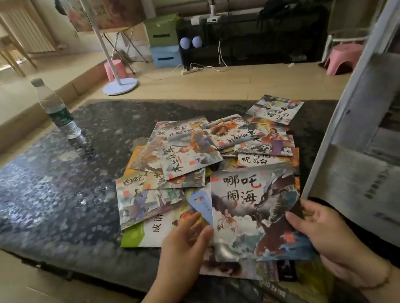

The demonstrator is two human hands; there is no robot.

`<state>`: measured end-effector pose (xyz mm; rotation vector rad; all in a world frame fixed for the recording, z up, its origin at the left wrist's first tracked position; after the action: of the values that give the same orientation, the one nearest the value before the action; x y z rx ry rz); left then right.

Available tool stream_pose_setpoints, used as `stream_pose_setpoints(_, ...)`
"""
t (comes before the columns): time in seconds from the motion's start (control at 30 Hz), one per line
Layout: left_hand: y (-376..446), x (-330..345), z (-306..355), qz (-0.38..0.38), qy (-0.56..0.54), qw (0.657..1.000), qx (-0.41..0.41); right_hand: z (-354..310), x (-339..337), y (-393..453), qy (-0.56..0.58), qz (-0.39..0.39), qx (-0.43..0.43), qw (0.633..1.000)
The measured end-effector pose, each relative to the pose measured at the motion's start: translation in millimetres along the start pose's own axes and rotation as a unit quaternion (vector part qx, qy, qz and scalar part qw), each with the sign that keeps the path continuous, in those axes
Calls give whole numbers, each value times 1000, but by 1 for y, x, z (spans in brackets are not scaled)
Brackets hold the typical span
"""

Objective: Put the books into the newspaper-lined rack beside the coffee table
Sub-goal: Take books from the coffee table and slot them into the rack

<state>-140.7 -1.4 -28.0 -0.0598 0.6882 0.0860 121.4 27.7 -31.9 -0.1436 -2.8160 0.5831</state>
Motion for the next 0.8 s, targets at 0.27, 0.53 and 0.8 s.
stream_pose_setpoints(0.27,-13,49,46,-175,-230,953,-88,-33,-42,-33,26,16,-55,998)
stream_pose_setpoints(0.53,0,69,133,-210,-205,956,8,-191,-90,-97,-220,59,-323,919)
stream_pose_setpoints(0.8,25,90,318,-183,-210,939,204,-333,-101,-151,-704,193,-477,489)
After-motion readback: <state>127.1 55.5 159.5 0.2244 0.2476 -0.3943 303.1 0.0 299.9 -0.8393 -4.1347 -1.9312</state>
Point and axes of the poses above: each hand's wrist, its own y-axis towards the middle knuckle, its own x-axis out of the palm, z = x × y, the point moved 7 cm from there along y, towards the middle knuckle, and after that the axes turned 13 degrees about y, right-handed, at the moved point
